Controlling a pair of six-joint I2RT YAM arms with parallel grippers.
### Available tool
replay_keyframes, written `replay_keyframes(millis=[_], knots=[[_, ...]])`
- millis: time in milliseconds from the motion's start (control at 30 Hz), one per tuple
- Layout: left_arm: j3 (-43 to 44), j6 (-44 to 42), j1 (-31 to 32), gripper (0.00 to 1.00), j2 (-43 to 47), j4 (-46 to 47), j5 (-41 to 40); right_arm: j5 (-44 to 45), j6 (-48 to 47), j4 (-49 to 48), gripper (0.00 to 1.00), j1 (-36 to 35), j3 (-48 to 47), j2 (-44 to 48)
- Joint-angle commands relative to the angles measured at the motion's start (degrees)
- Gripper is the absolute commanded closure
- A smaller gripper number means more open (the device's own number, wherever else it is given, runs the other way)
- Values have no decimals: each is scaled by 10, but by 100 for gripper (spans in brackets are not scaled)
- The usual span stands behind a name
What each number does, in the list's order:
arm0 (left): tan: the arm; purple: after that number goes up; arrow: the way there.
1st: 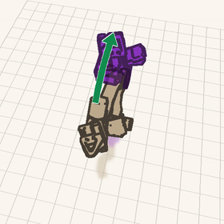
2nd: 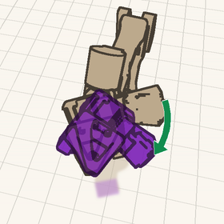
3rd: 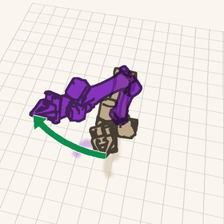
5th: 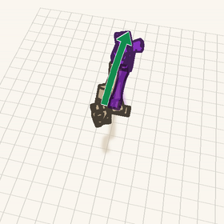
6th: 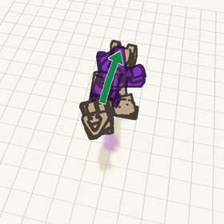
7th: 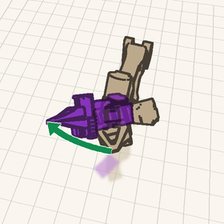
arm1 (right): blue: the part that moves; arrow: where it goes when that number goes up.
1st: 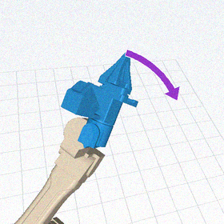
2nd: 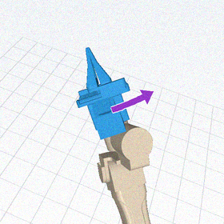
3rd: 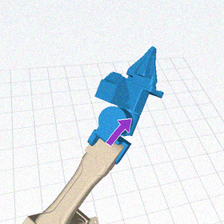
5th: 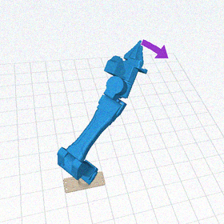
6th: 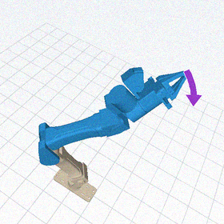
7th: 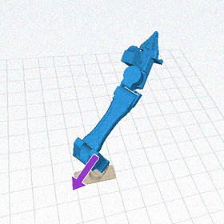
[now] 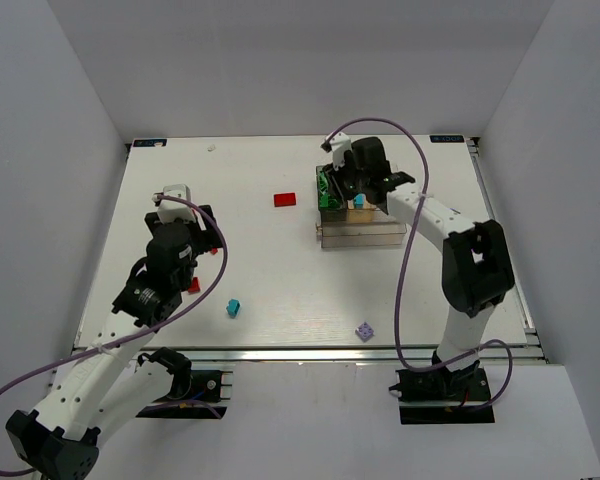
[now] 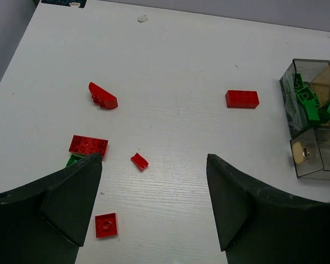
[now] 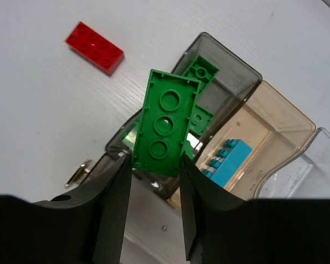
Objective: Sort the legos into containers by color
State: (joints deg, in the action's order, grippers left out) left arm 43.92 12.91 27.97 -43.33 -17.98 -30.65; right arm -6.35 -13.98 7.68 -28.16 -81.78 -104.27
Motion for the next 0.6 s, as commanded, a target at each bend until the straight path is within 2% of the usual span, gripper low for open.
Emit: replay_keyframes(millis=[0,167,233,300,333,433,567], knots=[[-3,-5,2,14,-2,1,-7,-2,-8,40,100,13,-71,-36],[-4,-7,2,14,-2,2,-5,-9,-10,66,100,29,-130,-102],[-5,-7,2,14,-2,4,-6,-11,-10,79,85,35,-146,-124],[-5,-7,2,13,-3,2,-6,-14,-11,92,64,39,-170,-138],[-5,-7,2,13,-5,2,-6,-14,-11,96,58,40,-176,-149],[-2,-5,2,12,-16,0,0,-24,-10,104,45,49,-189,-159],[5,5,2,11,-39,-13,9,-38,-2,103,36,59,-182,-144]])
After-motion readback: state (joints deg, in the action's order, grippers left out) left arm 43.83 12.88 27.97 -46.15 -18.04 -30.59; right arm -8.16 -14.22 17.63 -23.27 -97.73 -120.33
